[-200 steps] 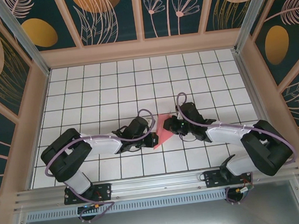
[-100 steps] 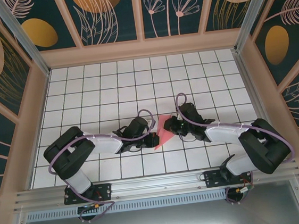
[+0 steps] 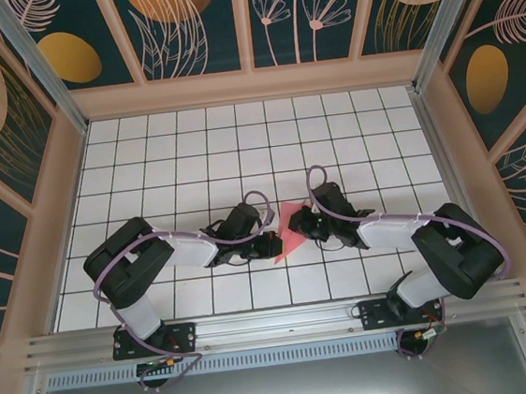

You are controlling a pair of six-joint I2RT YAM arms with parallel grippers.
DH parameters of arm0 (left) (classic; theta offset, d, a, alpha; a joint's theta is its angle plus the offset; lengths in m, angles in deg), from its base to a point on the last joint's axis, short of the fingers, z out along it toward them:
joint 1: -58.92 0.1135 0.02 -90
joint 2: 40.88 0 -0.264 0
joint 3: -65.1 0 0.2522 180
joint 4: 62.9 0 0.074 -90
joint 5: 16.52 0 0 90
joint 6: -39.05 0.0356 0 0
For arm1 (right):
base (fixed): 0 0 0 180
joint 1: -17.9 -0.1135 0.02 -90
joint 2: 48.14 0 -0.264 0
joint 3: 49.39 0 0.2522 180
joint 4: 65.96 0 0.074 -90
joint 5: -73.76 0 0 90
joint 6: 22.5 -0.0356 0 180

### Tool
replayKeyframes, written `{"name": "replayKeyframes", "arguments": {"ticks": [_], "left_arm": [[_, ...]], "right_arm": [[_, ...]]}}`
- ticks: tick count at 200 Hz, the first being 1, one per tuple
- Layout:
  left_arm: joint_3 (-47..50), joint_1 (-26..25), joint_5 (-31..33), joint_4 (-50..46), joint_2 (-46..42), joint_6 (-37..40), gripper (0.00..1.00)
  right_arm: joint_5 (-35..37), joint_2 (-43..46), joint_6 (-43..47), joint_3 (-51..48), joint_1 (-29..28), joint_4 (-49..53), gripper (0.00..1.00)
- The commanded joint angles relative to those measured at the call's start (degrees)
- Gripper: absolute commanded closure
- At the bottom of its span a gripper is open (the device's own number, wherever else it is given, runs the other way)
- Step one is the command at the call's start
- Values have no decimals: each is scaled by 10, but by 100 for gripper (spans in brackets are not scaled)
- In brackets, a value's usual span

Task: Fold a paper plane with a square sheet of paper (pick it up from the middle)
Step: Fourth fold the wing at the center of the table.

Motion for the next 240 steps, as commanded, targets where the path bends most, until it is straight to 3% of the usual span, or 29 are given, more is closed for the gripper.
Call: {"name": "replayKeyframes", "arguments": {"ticks": [1, 89, 160, 240], "left_arm": [[-4, 10, -26, 14, 16, -11, 92], [-21, 27, -77, 14, 43, -17, 91], [-56, 28, -78, -32, 51, -29, 91], [-36, 43, -99, 14, 59, -60, 93]], "right_arm": [[8, -11, -8, 11, -4, -9, 86], [31, -37, -22, 16, -3, -1, 86], [71, 9, -10, 13, 0, 59, 86], [37, 18, -8, 8, -1, 24, 85]]}}
